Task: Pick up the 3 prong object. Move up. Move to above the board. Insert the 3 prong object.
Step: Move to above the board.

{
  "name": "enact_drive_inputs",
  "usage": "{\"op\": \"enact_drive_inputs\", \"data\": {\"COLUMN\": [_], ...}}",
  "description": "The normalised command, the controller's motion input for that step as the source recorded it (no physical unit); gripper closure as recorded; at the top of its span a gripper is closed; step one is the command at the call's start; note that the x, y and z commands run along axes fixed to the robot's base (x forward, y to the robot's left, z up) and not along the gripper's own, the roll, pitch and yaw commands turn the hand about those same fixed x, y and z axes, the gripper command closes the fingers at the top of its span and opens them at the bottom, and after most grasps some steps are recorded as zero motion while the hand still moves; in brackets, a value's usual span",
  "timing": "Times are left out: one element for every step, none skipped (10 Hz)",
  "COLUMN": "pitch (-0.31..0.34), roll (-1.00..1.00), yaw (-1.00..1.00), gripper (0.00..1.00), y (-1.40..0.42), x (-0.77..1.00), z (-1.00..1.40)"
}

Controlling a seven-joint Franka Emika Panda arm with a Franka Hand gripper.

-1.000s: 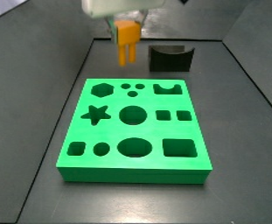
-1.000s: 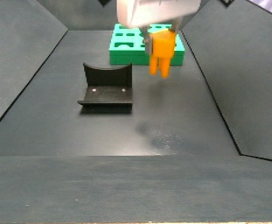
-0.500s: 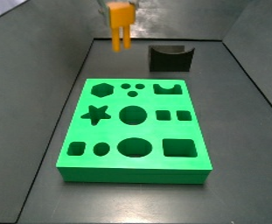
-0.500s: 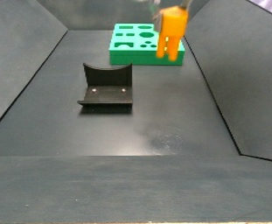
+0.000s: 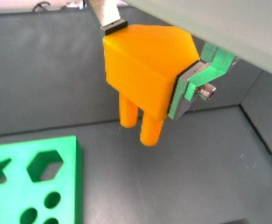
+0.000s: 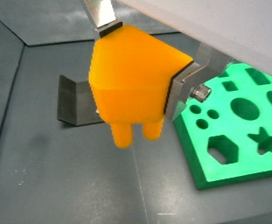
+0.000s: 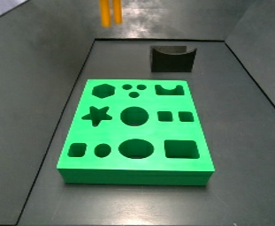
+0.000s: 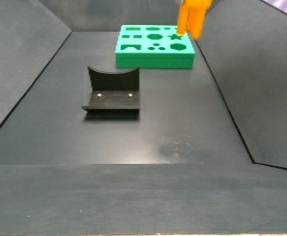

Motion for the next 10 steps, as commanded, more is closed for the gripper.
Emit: {"op": "enact_drive_inputs", "data": {"pitch": [0.018,0.020,0.034,0.057,0.081,0.099,0.099,0.132,0.159,0.196], "roll": [0.14,0.14,0.14,0.13,0.12,0.02,0.01,0.00,-0.03,-0.01], "yaw": [0.04,0.04,0.04,0.04,0.04,-1.00,-1.00,-1.00,-1.00,-1.00], "gripper": [1.00,1.00,1.00,1.00,1.00,1.00,1.00,1.00,1.00,1.00], "y": [-0.05,-0.05,-0.04,-0.02,-0.02,-1.00,-1.00,-1.00,-1.00,-1.00], "x": [-0.19,-0.15,-0.10,-0.04,-0.01,0.37,0.37,0.41,0.42,0.42], "z": [1.00,0.95,0.77,0.53,0.36,0.17,0.14,0.14,0.15,0.16]}}
